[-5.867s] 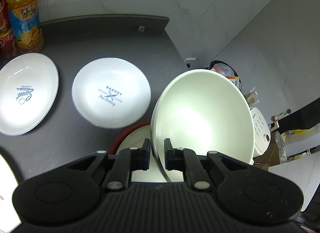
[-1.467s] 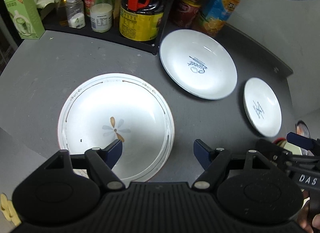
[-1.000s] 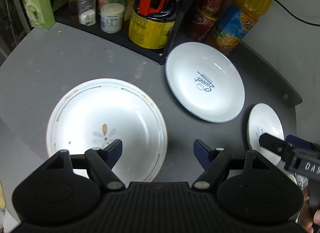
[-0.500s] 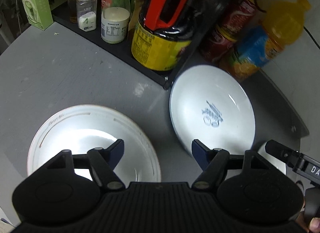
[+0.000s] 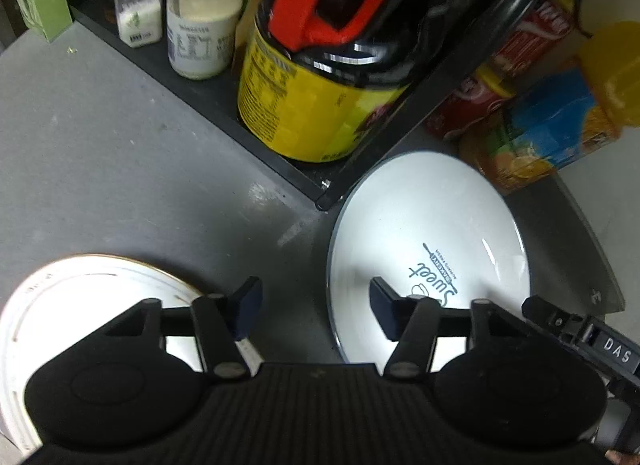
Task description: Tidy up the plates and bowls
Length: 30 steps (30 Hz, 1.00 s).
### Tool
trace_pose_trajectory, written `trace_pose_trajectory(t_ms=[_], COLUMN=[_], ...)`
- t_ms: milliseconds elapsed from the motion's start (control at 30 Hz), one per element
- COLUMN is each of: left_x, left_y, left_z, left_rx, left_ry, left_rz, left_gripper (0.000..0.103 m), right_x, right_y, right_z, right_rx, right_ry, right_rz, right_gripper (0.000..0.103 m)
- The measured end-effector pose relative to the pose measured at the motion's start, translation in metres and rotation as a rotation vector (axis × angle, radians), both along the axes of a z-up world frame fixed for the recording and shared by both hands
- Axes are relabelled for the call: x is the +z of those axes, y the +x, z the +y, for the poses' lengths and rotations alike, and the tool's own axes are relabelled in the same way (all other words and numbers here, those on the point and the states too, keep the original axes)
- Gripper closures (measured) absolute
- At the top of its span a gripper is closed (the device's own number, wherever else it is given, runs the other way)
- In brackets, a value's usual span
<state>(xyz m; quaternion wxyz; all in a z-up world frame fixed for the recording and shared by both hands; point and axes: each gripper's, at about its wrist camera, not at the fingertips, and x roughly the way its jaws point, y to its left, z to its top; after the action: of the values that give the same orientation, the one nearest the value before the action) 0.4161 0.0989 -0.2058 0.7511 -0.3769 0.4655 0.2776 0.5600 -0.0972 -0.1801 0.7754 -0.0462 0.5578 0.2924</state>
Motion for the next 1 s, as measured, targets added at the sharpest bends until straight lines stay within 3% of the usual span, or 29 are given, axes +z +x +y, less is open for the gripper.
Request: trace_pose_trajectory(t_ms=[167,400,567,733,800,1000], left_x=[-0.014,-0.024,-0.028,-0.033,-0.033,-0.026], left_y=[0.009,0.015,0.011,0.007,0.006,0.002], left_z=[-0.003,-0.006,-0.002,0.006,0.007,0.003], left_rx=[0.015,0.031,0.077,0.126,0.133,0.134], left_ry=[-0.010,-0.022,-0.074,-0.148,-0.158,-0.145], left_rz=[0.004,-0.004,-0.034,-0.058,-0.056,-0.067], left_gripper=[0.057,0.075,0.088,0.089,0.090,0.092], right_x=[-0.011,-0.029,-0.035,-0.035,-0.034,-0.029], right_y=[0.005,0.017,0.015,0.011,0.012,0.016], right_z=[-0.001,0.005,0.013,0.022,0.021,0.005], right_rx=[0.004,-0.007,0.026,0.045,0.036,0.041], right_ry=[-0.023,-0.005,0.019,0.009,-0.018,0.056], right_rz=[0.001,0.053,0.082,0.068,0.052,0.078], right_gripper=[0.036,0.057,0.057,0.061,0.080,0.088])
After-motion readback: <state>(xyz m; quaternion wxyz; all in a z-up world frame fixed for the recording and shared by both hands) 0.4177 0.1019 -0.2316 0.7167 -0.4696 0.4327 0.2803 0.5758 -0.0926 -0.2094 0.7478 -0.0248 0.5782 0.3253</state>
